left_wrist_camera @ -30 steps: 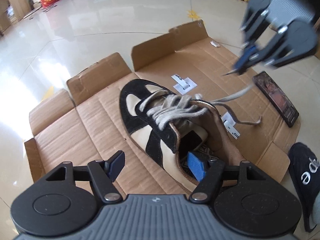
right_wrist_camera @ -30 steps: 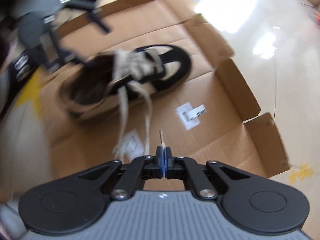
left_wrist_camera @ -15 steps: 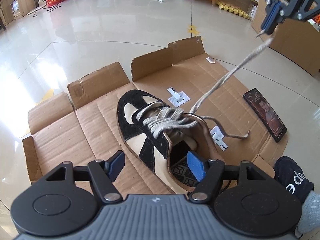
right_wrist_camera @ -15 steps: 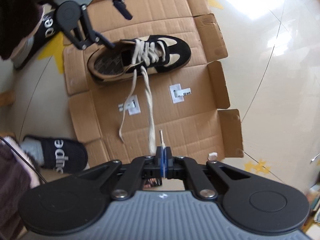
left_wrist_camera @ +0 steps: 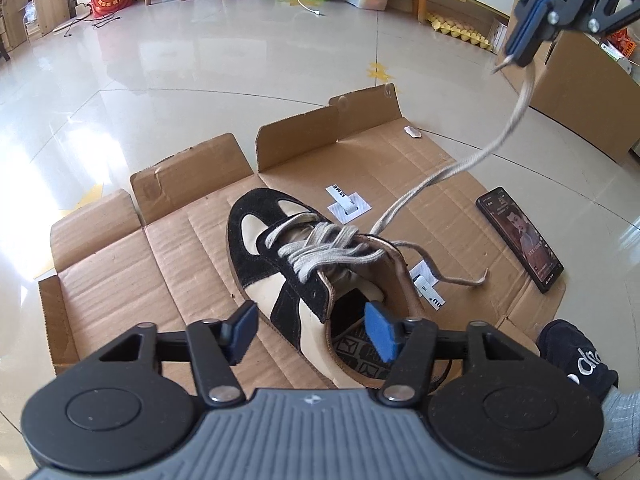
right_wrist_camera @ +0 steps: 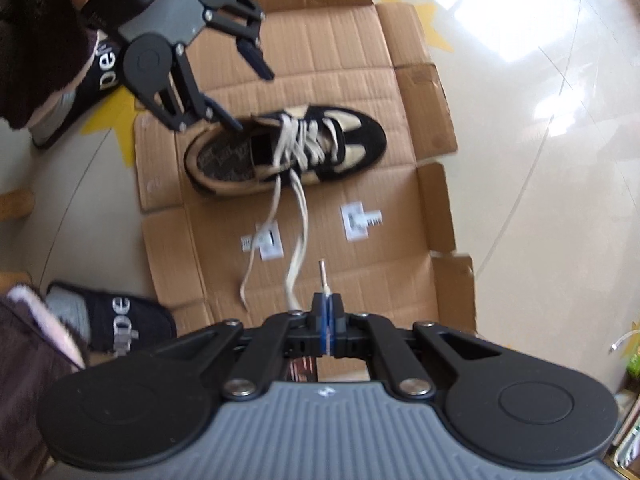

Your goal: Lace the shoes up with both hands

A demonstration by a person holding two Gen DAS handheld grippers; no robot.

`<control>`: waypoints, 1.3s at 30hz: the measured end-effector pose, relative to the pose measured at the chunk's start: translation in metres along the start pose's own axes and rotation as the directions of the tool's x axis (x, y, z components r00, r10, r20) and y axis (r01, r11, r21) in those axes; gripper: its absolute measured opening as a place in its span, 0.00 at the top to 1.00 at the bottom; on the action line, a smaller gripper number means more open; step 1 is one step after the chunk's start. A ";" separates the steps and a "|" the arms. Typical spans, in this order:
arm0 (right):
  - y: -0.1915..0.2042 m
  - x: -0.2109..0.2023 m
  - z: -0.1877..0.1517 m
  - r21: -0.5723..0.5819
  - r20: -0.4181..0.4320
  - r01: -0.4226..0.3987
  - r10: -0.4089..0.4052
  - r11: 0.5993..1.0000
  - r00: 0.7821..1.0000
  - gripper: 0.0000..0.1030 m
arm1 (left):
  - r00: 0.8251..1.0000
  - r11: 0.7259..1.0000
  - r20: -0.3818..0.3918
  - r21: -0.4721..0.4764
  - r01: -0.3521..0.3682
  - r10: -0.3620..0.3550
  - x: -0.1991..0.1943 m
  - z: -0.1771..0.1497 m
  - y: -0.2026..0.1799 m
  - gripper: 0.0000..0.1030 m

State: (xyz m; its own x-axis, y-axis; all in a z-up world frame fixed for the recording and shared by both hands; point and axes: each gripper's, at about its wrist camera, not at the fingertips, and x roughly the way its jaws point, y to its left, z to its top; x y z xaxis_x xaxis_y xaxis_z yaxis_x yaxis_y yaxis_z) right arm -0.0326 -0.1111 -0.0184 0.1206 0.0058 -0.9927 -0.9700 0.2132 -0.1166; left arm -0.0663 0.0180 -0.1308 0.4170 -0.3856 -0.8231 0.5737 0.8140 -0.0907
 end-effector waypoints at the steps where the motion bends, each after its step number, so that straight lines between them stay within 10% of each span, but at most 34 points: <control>1: 0.001 0.006 0.003 0.002 0.018 -0.011 0.011 1.000 1.000 0.99 | 1.000 1.000 0.000 0.004 0.000 0.000 0.002 -0.001 0.000 0.46; 20: 0.003 0.080 0.035 0.210 0.320 -0.182 0.108 0.961 0.941 0.99 | 0.999 0.989 0.028 0.145 -0.033 0.029 0.013 -0.007 -0.015 0.89; 26: 0.008 0.094 0.036 0.267 0.360 -0.212 0.106 0.940 0.927 0.99 | 0.996 0.994 0.041 -0.077 0.079 -0.076 0.012 -0.007 0.015 0.90; 31: 0.010 0.105 0.033 0.310 0.372 -0.238 0.112 0.921 0.921 0.99 | 0.967 0.868 0.065 -0.430 0.249 -0.245 0.021 -0.018 0.066 0.90; 39: 0.008 0.109 0.040 0.300 0.391 -0.245 0.116 0.922 0.913 0.99 | 0.953 0.805 0.074 -0.519 0.288 -0.293 0.026 -0.021 0.077 0.90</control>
State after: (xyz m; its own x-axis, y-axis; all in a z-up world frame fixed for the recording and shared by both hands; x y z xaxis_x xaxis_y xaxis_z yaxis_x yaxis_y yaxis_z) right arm -0.0185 -0.0697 -0.1263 0.0801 0.4121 -0.9076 -0.8608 0.4878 0.1455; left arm -0.0263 0.0795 -0.1713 0.2821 -0.6381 -0.7165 0.2154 0.7698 -0.6008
